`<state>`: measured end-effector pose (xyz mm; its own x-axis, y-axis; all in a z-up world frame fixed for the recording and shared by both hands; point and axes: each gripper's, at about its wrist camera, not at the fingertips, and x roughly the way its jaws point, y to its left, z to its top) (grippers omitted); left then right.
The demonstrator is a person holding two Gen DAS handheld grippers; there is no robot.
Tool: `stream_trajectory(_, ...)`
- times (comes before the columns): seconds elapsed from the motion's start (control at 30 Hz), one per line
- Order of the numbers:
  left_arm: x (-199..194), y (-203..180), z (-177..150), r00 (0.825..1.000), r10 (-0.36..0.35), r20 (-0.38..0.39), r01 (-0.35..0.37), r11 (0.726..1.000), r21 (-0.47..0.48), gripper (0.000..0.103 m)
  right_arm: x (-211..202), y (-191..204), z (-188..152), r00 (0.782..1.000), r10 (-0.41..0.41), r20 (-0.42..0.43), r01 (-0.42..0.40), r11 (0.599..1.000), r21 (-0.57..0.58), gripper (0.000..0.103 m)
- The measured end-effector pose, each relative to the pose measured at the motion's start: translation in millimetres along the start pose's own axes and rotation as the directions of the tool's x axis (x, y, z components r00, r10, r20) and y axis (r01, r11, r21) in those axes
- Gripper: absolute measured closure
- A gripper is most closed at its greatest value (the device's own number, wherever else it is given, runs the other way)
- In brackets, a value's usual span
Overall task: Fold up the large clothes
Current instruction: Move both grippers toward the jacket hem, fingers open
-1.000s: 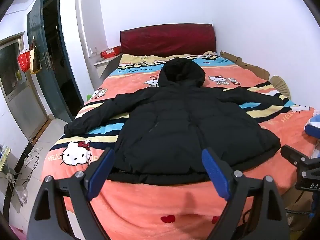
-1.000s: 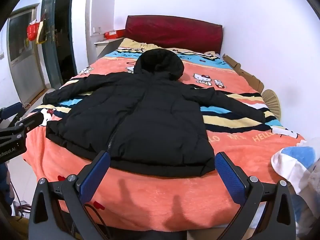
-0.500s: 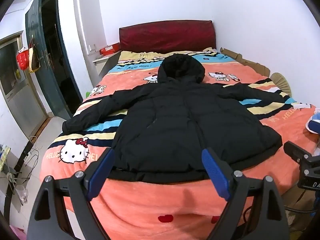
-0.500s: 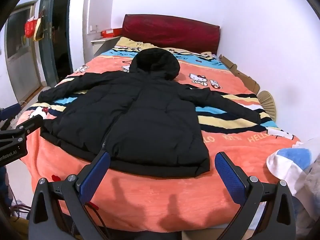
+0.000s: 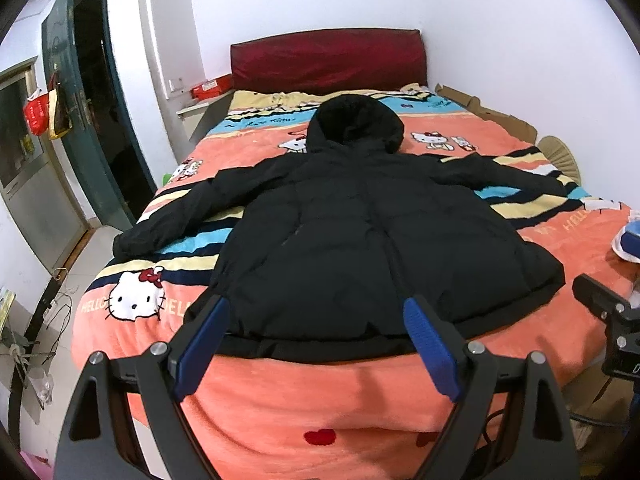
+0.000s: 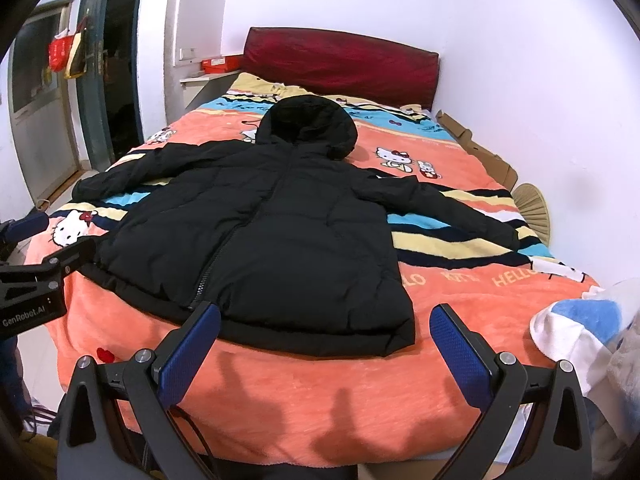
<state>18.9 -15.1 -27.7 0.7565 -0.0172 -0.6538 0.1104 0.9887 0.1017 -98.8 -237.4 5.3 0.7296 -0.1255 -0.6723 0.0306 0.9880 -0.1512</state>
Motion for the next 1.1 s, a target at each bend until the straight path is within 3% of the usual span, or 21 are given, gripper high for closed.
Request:
stream_trajectory(0.5,26,2,9,0.997,-0.008,-0.071,0.008,1.0,0.003,0.014,23,1,12,0.999,0.039,-0.031,-0.038,0.999,0.003,0.0)
stream_trajectory(1.1,32,26,38,0.996,-0.041,-0.074,0.036,0.997,-0.063,0.014,38,10,47,0.995,0.093,-0.026,-0.094,0.995,-0.037,0.0)
